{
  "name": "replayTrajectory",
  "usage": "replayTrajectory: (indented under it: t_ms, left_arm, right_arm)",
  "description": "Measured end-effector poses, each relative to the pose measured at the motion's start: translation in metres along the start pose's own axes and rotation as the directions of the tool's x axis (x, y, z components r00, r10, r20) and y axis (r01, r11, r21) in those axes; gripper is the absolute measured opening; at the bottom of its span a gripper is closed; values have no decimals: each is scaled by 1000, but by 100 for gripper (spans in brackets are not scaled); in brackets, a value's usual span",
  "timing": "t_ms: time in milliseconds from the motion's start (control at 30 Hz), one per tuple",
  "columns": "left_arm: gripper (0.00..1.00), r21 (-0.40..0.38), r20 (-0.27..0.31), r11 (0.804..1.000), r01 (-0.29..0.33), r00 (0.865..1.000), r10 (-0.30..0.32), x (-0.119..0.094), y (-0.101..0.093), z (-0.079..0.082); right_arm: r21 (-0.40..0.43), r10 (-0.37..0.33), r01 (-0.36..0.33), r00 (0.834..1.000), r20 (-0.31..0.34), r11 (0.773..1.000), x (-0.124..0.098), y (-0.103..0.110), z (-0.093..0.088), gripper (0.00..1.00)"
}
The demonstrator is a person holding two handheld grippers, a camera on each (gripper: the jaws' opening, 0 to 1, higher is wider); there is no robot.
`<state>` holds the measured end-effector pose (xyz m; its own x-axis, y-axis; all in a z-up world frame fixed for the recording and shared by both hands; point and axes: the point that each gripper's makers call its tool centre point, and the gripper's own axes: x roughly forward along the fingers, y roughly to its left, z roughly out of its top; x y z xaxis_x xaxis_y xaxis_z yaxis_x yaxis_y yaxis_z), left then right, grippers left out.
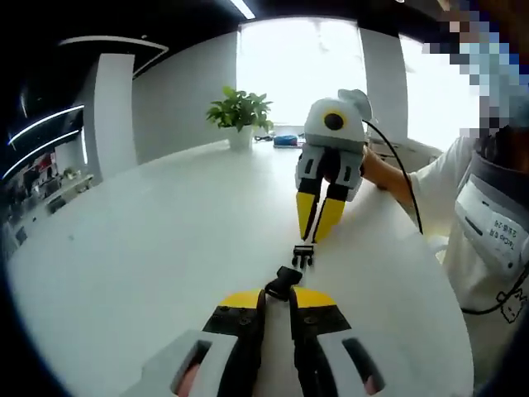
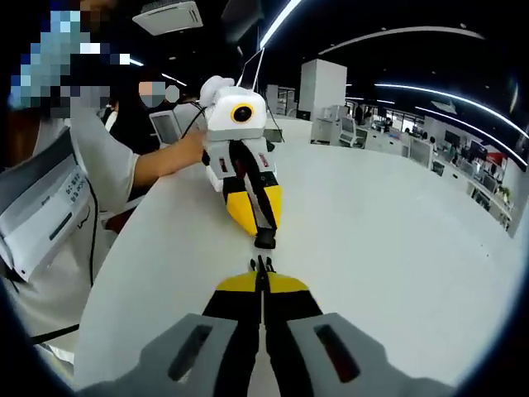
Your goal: Snap the two parts of the plastic buckle together until the buckle closes and remains connected.
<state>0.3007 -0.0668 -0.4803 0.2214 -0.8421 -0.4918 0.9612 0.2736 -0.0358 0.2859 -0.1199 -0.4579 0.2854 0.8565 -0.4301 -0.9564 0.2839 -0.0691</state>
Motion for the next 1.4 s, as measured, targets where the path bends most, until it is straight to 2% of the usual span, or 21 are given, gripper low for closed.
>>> replayTrajectory:
  t_ms: [67, 133, 200, 267, 400, 433, 500, 533, 600, 633, 800, 933, 1133, 1400]
  left_arm:
    - [11, 1, -8, 1000, -13, 1000, 13, 2, 1, -2]
    - [11, -3, -4, 1000, -16, 1000, 16, 2, 1, -1]
    - [11, -3, -1, 1000, -22, 1000, 22, 2, 1, 0]
    - [11, -3, 5, 999, -48, 999, 48, 1, 3, 2]
    - [11, -4, 12, 997, -81, 997, 81, -1, 8, 4]
    - [11, -2, 13, 995, -98, 995, 98, -2, 10, 4]
    - [11, 1, 11, 994, -108, 994, 108, -2, 11, 4]
    - [11, -14, 15, 993, -114, 993, 114, -3, 13, 5]
    - [11, -29, 19, 994, -108, 994, 109, -4, 13, 5]
    - [11, -34, 21, 993, -109, 994, 110, -4, 13, 6]
    - [11, -37, 17, 993, -114, 993, 115, -4, 13, 7]
    - [11, -48, 19, 992, -116, 993, 117, -6, 14, 7]
    - [11, -31, 24, 993, -111, 993, 112, -5, 12, 9]
    - [11, -50, 30, 993, -109, 993, 111, -7, 13, 10]
  right_arm:
    - [-10, 19, -19, 1000, -19, 1000, -2, 1, -4, 0]
    - [-10, 8, -8, 999, -37, 1000, 1, -1, -8, 2]
    - [-69, 18, -22, 998, -57, 997, 2, 0, -10, 11]
    - [-143, -26, 23, 999, -22, 990, 2, -5, -3, 22]
    - [-227, -27, 20, 999, -26, 974, 0, -11, -2, 32]
    - [-243, -5, -2, 1000, -29, 970, 0, -12, -3, 32]
    - [-162, 51, -48, 999, 12, 986, 2, -17, 2, 31]
    - [-125, 101, -95, 994, 39, 988, 3, -15, 6, 30]
    - [-59, 189, -185, 978, 85, 981, 1, -13, 15, 26]
    - [-71, 217, -212, 973, 76, 975, 0, -14, 15, 24]
    - [-112, 251, -253, 968, -29, 961, 2, -23, 1, 23]
    - [-123, 289, -291, 957, -32, 949, 3, -20, 2, 23]
    - [-136, 298, -302, 953, -54, 943, 4, -25, 1, 23]
    - [-171, 323, -346, 934, -151, 922, 11, -20, -2, 22]
